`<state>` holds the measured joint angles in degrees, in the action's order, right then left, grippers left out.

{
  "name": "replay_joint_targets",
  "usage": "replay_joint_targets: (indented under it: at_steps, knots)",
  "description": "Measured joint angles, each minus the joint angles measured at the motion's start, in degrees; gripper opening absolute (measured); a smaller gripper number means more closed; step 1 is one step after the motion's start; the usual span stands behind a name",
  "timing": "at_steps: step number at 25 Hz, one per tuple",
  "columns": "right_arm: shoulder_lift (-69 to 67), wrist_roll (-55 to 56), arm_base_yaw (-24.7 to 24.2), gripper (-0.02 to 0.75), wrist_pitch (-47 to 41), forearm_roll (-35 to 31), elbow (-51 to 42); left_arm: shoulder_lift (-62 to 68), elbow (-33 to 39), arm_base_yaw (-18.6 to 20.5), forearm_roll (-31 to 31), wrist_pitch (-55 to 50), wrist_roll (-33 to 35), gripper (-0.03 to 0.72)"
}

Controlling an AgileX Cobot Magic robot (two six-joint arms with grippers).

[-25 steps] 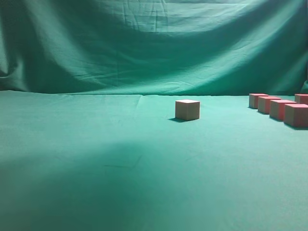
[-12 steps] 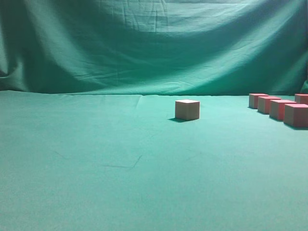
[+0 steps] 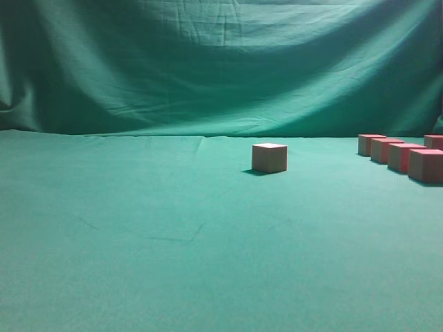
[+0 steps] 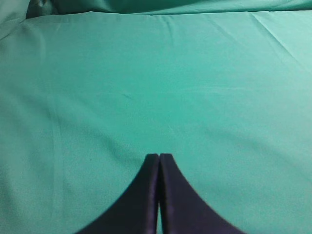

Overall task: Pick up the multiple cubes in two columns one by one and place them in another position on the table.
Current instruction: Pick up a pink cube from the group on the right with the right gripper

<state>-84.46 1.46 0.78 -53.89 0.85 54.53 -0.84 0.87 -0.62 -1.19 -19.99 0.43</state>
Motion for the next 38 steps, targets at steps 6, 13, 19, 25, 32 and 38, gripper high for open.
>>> replay_joint_targets:
  at_steps: [6, 13, 19, 25, 32, 38]
  knots:
    - [-6.45, 0.00, -0.78, 0.534, 5.53, 0.04, -0.45, 0.00, 0.00, 0.00, 0.00, 0.00, 0.00, 0.000]
    - [-11.60, 0.11, -0.78, 0.534, 10.94, 2.83, -0.45, 0.00, 0.00, 0.00, 0.00, 0.00, 0.00, 0.000]
    - [-11.95, 0.56, -0.78, 0.534, 12.51, 4.22, -0.45, 0.00, 0.00, 0.00, 0.00, 0.00, 0.00, 0.000]
    - [-14.63, 2.21, -2.82, 0.534, 12.86, 4.03, -0.45, 0.00, 0.00, 0.00, 0.00, 0.00, 0.00, 0.000]
    - [-14.76, 2.23, -3.49, 0.534, 13.38, 2.13, -0.45, 0.00, 0.00, 0.00, 0.00, 0.00, 0.00, 0.000]
    - [-14.76, 2.23, -3.49, 0.248, 13.28, 1.99, -0.45, 0.00, 0.00, 0.00, 0.00, 0.00, 0.00, 0.000]
